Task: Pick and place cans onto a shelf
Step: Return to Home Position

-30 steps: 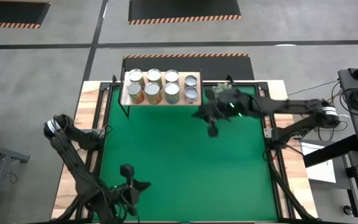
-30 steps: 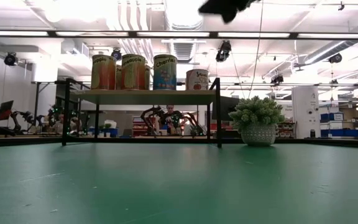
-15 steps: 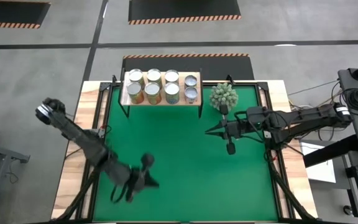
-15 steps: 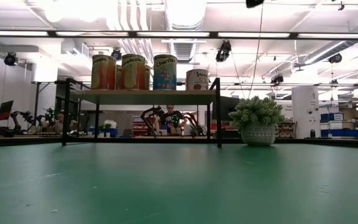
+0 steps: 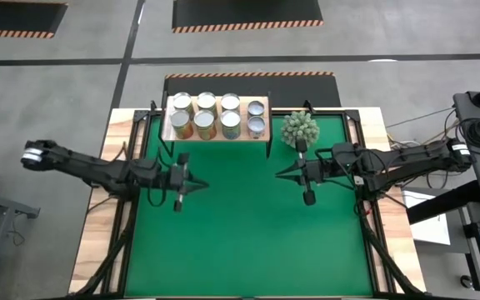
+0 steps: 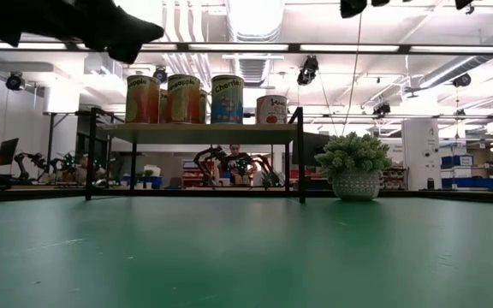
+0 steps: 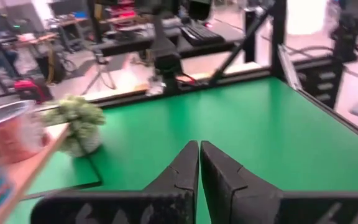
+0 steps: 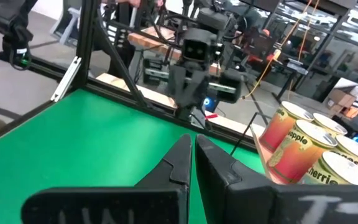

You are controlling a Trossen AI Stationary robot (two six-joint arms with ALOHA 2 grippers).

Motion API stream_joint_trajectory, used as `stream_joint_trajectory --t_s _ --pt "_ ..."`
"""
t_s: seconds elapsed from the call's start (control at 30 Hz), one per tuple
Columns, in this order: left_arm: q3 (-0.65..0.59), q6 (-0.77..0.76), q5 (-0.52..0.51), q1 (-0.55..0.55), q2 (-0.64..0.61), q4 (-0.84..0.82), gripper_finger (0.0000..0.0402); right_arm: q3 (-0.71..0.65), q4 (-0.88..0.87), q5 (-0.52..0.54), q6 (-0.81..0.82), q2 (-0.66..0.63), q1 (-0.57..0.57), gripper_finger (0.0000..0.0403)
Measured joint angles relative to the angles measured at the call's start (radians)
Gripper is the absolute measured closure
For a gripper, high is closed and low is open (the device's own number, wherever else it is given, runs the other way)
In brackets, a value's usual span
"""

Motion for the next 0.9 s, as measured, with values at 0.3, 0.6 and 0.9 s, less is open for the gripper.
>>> stream_joint_trajectory --t_s 0.3,0.6,0.9 --pt "-0.096 -0.015 0.166 0.053 -0.158 -0.077 0.0402 0.0 0.037 -0.002 0.07 0.008 -0.055 0.0392" --pt "-0.177 -0.042 0.169 0.053 -0.334 -0.17 0.0402 -0.022 0.042 -0.064 0.035 0.009 -0.067 0.0392" --pt "-0.175 -0.061 0.186 0.051 -0.503 -0.306 0.0402 -0.032 0.047 -0.063 0.03 0.0 -0.067 0.0392"
